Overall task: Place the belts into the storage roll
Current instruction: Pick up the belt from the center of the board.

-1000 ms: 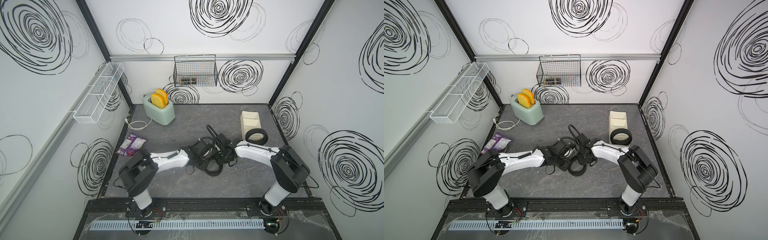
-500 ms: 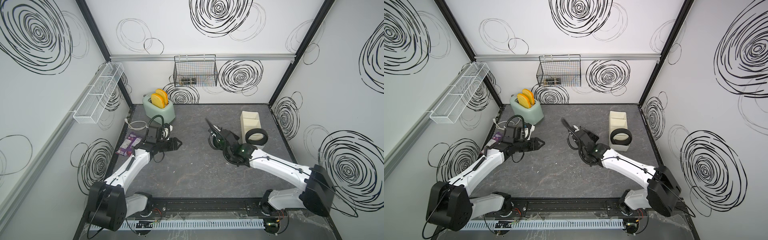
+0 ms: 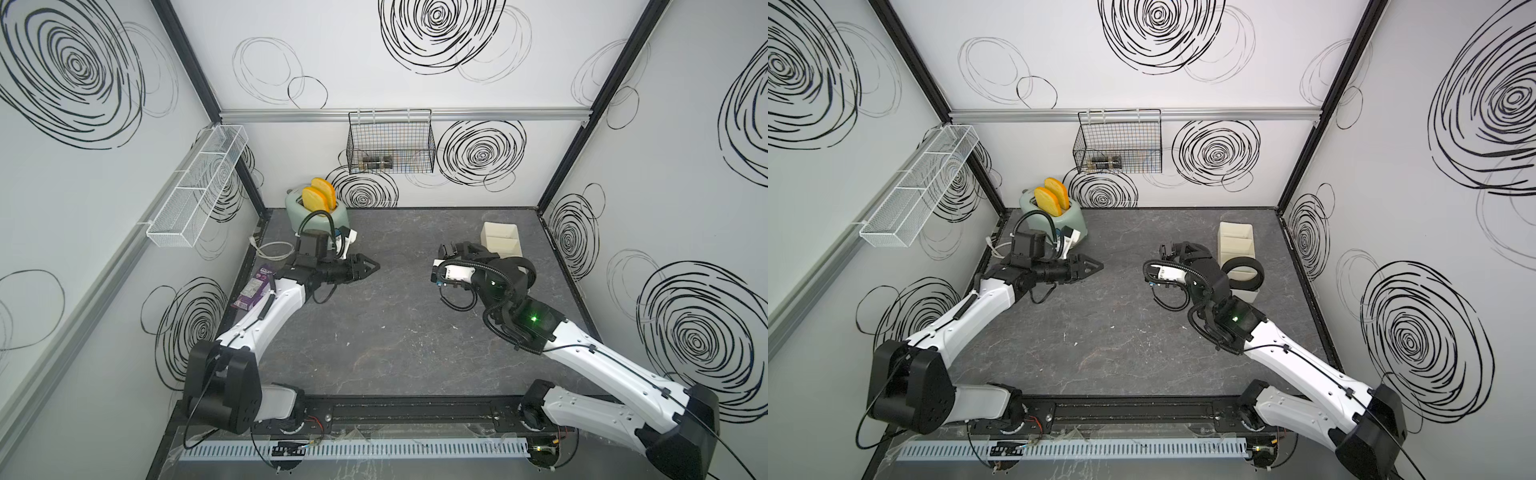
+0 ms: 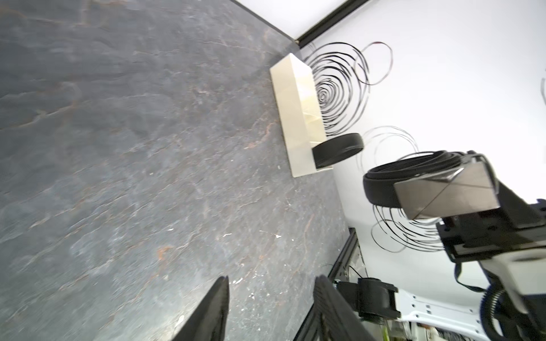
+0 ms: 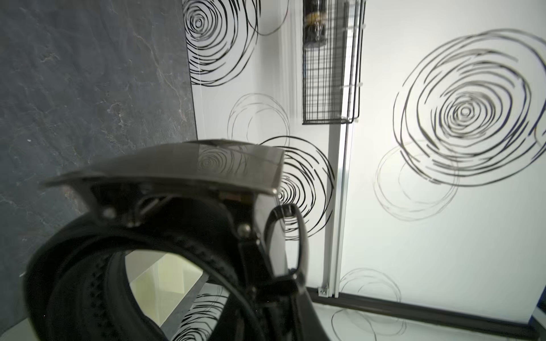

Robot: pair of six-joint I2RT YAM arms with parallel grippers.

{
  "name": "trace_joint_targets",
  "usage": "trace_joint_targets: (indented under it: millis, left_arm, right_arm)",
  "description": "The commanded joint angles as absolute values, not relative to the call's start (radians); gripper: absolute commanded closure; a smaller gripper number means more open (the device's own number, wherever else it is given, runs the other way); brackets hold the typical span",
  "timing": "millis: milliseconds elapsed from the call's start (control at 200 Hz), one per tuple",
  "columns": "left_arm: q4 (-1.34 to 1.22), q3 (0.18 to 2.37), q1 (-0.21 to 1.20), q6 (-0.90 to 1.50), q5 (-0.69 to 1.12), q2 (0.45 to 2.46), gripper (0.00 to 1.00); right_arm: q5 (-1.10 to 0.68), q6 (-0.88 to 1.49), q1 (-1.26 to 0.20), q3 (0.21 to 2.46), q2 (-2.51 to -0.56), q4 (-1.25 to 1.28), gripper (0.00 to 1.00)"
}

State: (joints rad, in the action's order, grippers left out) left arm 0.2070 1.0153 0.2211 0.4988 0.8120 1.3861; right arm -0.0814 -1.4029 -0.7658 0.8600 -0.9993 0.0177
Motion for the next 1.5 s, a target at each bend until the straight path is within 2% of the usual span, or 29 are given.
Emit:
trace_joint_targets:
  millis: [0,220,320,460,541,656,831,936,1081,1241,1371,1496]
  left_arm:
    - [0.177,1.106,0.28,0.466,0.879,1.413,0.49]
    - [0.21,1.173,0.348,0.362,0.884,1.42,0.48]
    - [0.241,1.209,0.34,0.358,0.931,1.437,0.47]
    - [0.321,1.258,0.34,0.387,0.985,1.474,0.47]
    - [0.293,1.226,0.338,0.453,1.017,1.46,0.47]
    - [0.086,1.111,0.333,0.625,1.09,1.403,0.47]
    - [0.003,1.06,0.334,0.687,1.134,1.348,0.46]
    - [-0.234,0.974,0.345,0.897,1.17,1.324,0.45]
    - [-0.47,0.912,0.351,1.145,1.175,1.316,0.38]
    - [-0.646,0.9,0.366,1.286,1.19,1.315,0.35]
    - [-0.646,0.911,0.404,1.29,1.205,1.327,0.35]
    - [-0.653,0.913,0.436,1.283,1.212,1.321,0.35]
  right_arm:
    - [-0.176,-1.5,-0.77,0.89,-0.964,-0.1,1.0]
    - [-0.344,-1.27,-0.752,0.864,-0.885,-0.06,1.0]
    - [-0.56,-1.251,-0.71,0.953,-0.911,-0.233,1.0]
    - [-0.713,-1.302,-0.725,1.034,-0.948,-0.392,1.0]
    - [-0.615,-1.374,-0.803,1.014,-0.929,-0.379,1.0]
    - [-0.513,-1.423,-0.864,0.956,-0.886,-0.282,1.0]
    - [-0.605,-1.28,-0.86,0.995,-0.907,-0.239,1.0]
    - [-0.682,-1.181,-0.859,0.984,-0.91,-0.145,1.0]
    - [-0.709,-1.203,-0.867,1.003,-0.931,-0.169,1.0]
    - [-0.666,-1.267,-0.897,1.028,-0.948,-0.243,1.0]
    - [-0.6,-1.373,-0.95,1.042,-0.964,-0.278,1.0]
    - [-0.431,-1.565,-1.013,1.051,-0.988,-0.299,1.0]
